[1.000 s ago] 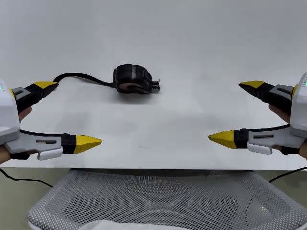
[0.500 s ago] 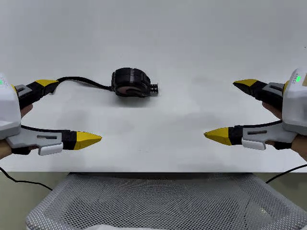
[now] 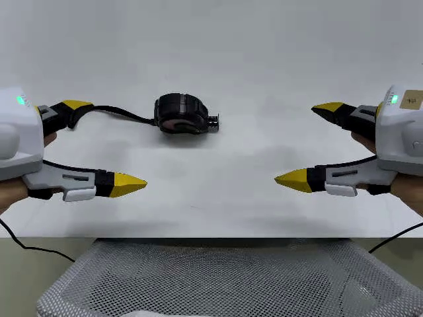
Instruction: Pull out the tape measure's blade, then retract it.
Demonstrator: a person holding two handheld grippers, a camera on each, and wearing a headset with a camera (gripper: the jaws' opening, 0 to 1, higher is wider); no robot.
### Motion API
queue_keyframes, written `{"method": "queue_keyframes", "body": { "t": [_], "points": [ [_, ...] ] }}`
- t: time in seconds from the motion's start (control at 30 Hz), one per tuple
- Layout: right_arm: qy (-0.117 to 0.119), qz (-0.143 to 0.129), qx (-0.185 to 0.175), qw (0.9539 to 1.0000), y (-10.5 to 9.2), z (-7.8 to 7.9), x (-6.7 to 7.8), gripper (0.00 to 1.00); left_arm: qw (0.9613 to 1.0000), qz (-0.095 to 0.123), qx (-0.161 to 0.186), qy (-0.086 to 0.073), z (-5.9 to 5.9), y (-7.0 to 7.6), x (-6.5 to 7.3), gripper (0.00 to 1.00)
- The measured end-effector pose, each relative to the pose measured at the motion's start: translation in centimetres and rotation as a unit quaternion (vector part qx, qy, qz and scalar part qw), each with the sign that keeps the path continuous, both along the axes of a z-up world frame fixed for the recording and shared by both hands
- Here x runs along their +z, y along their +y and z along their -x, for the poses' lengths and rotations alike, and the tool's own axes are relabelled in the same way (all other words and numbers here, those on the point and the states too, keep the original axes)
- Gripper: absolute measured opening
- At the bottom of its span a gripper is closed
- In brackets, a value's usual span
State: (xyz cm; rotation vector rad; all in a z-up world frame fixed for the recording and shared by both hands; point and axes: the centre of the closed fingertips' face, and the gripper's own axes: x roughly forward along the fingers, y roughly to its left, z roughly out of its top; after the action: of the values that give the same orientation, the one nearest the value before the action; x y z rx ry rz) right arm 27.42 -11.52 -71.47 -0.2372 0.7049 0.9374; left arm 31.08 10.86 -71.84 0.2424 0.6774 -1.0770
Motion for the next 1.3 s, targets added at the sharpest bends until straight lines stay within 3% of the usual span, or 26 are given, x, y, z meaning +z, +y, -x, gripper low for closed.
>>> {"method": "queue_keyframes", "body": {
  "t": [0.6, 1.3],
  "points": [
    [0.004, 0.010, 0.032, 0.9994, 0.7, -1.9, -0.8, 0.80, 0.9997, -0.008, -0.023, -0.001, -1.9, -1.3, -0.8, 0.93],
    [0.010, 0.033, 0.077, 0.9964, 1.6, -3.1, -2.5, 0.74, 0.9954, -0.044, -0.085, -0.007, -3.7, -3.4, -3.0, 0.76]
  ]
}}
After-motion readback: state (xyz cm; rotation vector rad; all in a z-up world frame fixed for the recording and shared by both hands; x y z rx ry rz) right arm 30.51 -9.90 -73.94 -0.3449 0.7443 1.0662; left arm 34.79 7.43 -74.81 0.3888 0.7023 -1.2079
